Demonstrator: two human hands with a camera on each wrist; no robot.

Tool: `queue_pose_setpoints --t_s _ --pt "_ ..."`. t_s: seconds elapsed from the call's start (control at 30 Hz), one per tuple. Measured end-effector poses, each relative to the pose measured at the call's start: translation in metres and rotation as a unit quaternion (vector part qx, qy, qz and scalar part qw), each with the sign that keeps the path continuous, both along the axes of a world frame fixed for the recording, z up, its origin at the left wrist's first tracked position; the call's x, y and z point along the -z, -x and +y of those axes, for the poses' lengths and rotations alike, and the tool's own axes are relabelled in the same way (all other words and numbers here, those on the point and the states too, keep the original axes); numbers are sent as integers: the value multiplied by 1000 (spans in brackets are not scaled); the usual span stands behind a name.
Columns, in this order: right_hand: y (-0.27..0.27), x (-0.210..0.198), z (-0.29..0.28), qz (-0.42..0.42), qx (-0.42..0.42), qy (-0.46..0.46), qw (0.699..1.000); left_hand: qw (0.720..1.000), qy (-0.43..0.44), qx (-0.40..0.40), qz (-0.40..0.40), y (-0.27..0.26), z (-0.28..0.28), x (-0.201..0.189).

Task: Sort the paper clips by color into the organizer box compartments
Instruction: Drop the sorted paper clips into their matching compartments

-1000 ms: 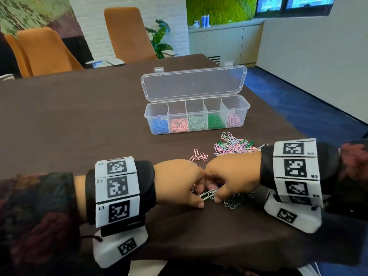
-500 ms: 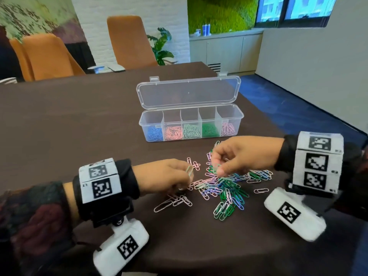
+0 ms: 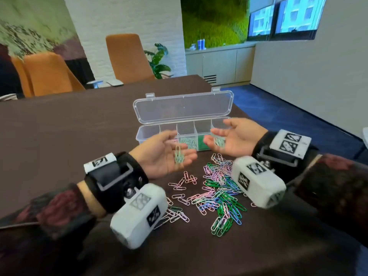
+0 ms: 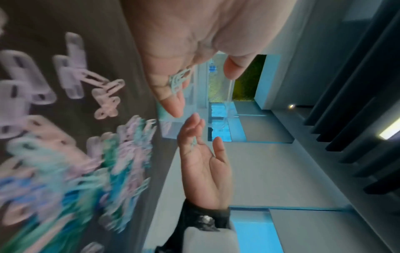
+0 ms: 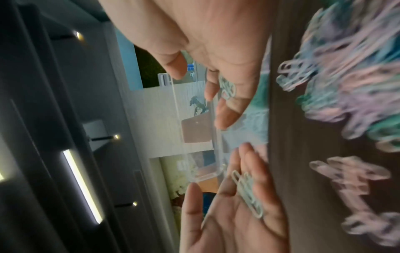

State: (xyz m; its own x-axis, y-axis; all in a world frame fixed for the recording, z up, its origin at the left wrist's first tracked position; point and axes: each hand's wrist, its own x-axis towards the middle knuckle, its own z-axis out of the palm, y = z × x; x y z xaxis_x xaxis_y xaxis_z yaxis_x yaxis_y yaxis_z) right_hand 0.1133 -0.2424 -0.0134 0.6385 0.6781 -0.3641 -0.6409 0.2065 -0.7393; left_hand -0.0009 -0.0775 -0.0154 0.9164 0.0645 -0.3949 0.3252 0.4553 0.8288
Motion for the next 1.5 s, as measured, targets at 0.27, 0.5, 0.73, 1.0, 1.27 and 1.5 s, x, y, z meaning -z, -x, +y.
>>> queue_pose_setpoints --t_s 0.27,0.5,0.73,1.0,1.27,1.5 --pt "-21 -41 64 27 52 -67 996 999 -20 -23 -37 -58 29 -53" --pt "-31 -38 63 -7 13 -52 999 994 -42 -45 -92 -44 54 -52" --pt "-28 -36 1 -265 -27 82 960 945 -184 -134 -236 22 108 -39" --pt "-19 0 -33 -578 -201 454 648 928 -151 -315 -127 -4 165 25" --pt "-3 22 -15 -617 -316 490 529 949 -91 -287 -88 -13 172 47" --pt "2 14 4 -596 -312 442 593 955 -97 -265 -93 -15 172 51"
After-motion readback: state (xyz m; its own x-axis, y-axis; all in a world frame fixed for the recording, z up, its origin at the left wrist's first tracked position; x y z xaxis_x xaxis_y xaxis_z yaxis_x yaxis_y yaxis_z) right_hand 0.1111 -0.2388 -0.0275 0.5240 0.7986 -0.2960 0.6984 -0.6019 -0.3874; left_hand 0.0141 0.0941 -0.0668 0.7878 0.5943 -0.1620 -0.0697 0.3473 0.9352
